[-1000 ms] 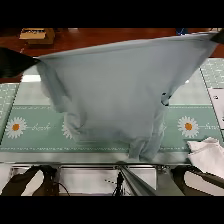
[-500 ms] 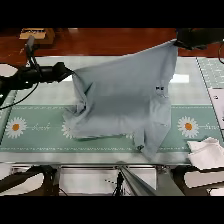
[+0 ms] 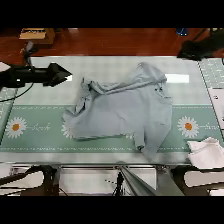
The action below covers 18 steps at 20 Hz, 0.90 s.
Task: Fold the shirts.
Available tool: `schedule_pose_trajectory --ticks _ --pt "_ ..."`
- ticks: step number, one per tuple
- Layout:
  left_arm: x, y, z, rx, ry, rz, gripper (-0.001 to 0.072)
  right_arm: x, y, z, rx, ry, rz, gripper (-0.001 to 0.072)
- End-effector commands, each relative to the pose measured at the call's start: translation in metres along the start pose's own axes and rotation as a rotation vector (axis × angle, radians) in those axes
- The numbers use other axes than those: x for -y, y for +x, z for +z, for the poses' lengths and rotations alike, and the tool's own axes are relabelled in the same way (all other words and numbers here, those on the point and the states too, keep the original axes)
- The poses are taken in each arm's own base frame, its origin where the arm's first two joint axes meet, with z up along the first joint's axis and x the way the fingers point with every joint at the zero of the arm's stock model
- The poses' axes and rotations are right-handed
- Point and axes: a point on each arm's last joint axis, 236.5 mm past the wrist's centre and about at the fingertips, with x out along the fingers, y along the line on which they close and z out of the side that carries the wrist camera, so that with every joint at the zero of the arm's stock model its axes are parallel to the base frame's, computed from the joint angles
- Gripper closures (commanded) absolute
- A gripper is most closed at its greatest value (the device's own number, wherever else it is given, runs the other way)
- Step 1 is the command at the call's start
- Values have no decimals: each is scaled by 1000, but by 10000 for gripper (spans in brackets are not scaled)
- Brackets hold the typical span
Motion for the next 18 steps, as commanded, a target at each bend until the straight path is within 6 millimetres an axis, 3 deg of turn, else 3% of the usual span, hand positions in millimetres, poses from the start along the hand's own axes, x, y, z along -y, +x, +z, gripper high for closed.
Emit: schedule_pose_trajectory --ticks 1,4,5,7,10,13,18 --pt "-29 -42 -43 -176 -141 52 235 57 -37 -53 -125 81 -139 341" --pt "-65 -45 -107 -304 -169 184 236 74 -31 -102 -178 180 -94 328" --pt "-73 -43 -127 -332 -187 196 236 75 -23 -121 -196 216 -67 278" --pt "-87 -36 -165 -383 -244 212 236 68 -9 -156 -234 263 10 250" --pt "-100 -26 -206 -438 -313 213 236 62 6 -193 -268 303 49 245" --pt "-109 -20 -230 -468 -361 220 235 56 15 -205 -264 314 60 245" --pt "-116 3 -242 -450 -324 260 235 39 23 -202 -238 341 141 245"
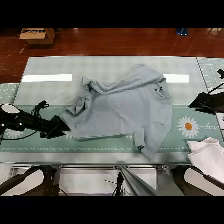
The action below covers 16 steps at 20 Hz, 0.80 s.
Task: Fold the shirts.
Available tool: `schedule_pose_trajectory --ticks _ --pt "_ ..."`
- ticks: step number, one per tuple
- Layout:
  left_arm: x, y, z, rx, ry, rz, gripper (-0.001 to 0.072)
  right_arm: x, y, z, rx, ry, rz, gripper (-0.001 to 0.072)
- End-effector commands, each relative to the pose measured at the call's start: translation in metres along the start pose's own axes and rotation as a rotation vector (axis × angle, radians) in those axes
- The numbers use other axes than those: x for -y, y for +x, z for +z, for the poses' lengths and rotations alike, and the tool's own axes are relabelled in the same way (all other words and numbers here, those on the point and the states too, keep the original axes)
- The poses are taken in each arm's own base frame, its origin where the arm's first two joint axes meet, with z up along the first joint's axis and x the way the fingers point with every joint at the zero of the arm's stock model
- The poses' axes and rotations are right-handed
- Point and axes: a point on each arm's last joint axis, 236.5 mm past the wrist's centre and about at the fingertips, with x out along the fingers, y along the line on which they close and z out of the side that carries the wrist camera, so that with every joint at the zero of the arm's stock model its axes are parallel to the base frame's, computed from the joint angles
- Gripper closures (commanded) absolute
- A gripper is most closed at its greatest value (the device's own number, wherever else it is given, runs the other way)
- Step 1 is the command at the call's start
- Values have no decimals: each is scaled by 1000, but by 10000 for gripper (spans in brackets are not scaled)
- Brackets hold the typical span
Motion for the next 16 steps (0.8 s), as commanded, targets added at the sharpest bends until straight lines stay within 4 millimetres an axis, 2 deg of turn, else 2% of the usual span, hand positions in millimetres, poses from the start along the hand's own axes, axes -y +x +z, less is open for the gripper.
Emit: schedule_pose_trajectory --ticks 1,4,6,10,11,13,14,15,16 --pt "3 19 8 53 24 22 235 -16 5 1 22 9 77 245" --pt "33 27 32 159 31 -45 235 -29 3 5 38 17 134 244" --pt "45 32 39 194 32 -68 235 -34 3 7 44 18 154 245" --pt "42 45 31 137 32 -57 236 -33 2 11 64 11 152 245" --pt "40 47 30 127 25 -55 255 -33 2 11 63 11 152 245" --pt "39 50 27 108 42 -55 613 -33 2 10 61 6 151 244" --pt "40 50 24 96 58 -57 690 -32 3 9 58 0 145 245" --pt "41 51 20 80 77 -60 689 -25 4 8 51 -12 118 245" --pt "41 51 16 64 90 -63 689 -10 6 3 33 -22 53 244"
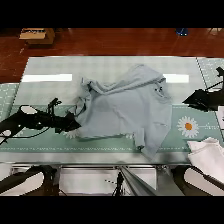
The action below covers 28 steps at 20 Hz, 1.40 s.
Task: Fold the shirts.
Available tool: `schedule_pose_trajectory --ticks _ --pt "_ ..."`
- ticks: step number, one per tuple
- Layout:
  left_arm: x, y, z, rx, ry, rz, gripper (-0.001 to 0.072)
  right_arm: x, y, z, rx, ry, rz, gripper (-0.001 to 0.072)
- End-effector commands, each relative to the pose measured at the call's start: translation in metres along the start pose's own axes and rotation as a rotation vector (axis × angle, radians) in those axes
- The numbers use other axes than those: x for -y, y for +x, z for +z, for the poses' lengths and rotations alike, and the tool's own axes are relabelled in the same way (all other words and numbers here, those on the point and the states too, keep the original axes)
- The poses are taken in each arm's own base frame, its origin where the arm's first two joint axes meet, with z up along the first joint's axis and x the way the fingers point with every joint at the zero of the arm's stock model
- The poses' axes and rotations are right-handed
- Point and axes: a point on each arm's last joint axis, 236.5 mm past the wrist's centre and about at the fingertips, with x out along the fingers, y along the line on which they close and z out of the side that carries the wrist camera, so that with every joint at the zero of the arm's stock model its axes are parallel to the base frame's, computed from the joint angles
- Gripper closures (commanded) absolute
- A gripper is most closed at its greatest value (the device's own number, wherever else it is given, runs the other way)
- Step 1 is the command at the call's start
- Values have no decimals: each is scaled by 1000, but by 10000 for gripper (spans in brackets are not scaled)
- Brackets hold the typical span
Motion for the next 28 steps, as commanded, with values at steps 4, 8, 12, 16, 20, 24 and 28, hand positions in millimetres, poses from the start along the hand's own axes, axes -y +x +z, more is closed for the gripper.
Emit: schedule_pose_trajectory --ticks 4,8,12,16,20,24,28 --pt "4 1 -13 -59 42 -18 689 48 15 -40 -95 52 -111 243" --pt "4 1 -13 -58 61 -19 689 33 57 -83 -157 99 36 167" --pt "5 1 -13 -55 73 -21 689 37 83 -99 -141 169 54 169" --pt "6 0 -12 -54 73 -24 689 22 108 -105 -128 131 47 180" --pt "27 -5 -1 -12 129 -89 689 -18 126 -69 12 127 83 536" --pt "81 -50 33 130 282 -145 689 -53 90 -28 85 10 153 690" --pt "194 -171 51 453 611 -212 690 -135 -41 31 386 -339 203 690"
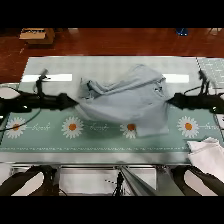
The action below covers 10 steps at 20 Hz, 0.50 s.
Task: Fold the shirts.
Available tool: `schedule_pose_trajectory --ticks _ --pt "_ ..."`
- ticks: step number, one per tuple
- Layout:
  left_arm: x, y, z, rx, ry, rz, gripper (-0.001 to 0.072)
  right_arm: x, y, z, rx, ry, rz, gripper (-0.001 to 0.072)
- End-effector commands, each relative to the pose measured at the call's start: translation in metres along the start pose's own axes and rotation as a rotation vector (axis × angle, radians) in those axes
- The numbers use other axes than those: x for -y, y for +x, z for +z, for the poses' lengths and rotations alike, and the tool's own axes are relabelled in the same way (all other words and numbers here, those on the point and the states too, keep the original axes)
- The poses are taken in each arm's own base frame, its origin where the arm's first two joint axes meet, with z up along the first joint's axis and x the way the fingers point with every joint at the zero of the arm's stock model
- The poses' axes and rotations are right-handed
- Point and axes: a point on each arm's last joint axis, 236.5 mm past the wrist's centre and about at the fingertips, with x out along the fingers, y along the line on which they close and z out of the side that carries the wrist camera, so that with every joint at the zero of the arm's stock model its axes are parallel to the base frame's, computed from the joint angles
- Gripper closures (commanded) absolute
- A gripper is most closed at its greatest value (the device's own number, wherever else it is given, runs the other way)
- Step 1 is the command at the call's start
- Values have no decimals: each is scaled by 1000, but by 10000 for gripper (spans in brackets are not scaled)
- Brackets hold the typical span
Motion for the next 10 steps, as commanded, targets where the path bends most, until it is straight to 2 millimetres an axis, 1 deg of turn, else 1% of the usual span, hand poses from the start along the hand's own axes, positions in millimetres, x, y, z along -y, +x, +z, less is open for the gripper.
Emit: schedule_pose_trajectory --ticks 1,2,3,4,5,6,7,8,9,10 --pt "111 -92 66 293 324 -43 689 -90 -103 75 300 -296 42 690" --pt "151 -128 79 405 425 -50 690 -120 -148 96 445 -369 36 690" --pt "196 -173 88 545 537 -56 689 -154 -201 113 614 -434 32 690" --pt "238 -217 90 690 657 -55 689 -187 -257 123 791 -490 30 691" --pt "278 -263 85 842 756 -56 689 -215 -309 125 951 -540 31 691" --pt "315 -310 73 998 838 -61 689 -242 -362 120 1108 -582 34 691" --pt "346 -349 54 1122 915 -64 690 -264 -403 110 1227 -613 45 691" --pt "367 -373 35 1192 966 -69 690 -282 -436 97 1316 -632 59 691" --pt "385 -389 13 1224 1016 -84 690 -294 -457 84 1363 -639 76 691" --pt "396 -396 -6 1228 1040 -104 690 -303 -472 73 1383 -638 86 691"
